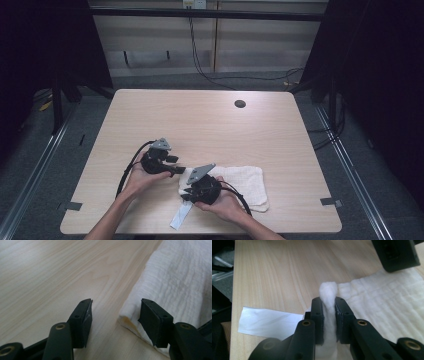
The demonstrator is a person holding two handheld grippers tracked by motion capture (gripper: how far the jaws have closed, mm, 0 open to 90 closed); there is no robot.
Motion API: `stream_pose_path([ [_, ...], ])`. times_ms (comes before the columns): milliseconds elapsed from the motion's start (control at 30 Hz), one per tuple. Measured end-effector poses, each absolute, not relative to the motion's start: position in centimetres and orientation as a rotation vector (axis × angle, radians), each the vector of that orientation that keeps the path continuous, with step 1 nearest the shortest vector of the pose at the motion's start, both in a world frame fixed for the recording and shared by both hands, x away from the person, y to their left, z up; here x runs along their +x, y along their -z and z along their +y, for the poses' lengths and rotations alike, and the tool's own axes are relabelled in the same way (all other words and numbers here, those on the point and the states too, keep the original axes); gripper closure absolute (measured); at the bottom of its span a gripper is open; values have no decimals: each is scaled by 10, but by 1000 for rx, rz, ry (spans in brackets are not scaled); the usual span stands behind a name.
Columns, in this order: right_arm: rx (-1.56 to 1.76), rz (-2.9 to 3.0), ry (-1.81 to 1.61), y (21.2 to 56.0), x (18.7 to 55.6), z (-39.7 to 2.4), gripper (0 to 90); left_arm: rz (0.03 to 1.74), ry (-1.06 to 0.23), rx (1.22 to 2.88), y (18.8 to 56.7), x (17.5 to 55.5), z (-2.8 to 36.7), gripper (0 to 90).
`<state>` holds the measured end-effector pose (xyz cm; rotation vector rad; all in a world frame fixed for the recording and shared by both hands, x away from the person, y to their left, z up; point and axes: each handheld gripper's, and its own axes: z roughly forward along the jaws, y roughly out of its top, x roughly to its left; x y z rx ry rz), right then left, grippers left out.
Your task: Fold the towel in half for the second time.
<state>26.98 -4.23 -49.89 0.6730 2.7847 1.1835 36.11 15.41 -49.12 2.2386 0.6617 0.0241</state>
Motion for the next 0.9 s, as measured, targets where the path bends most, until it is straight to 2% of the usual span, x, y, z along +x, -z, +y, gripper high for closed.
stream_pose_path([
  [267,670,2783,-1188,499,269,-43,788,605,-1,2280,498,360,144,546],
  [467,699,2787,-1214,500,270,-44,786,575,-19,2304,497,356,140,582],
  [500,694,2785,-1212,500,270,-44,786,574,-17,2316,496,356,140,631],
  [733,689,2785,-1202,500,269,-44,787,534,-4,2336,495,352,138,817],
  [900,656,2772,-1169,498,266,-42,805,556,20,2316,496,352,137,845],
])
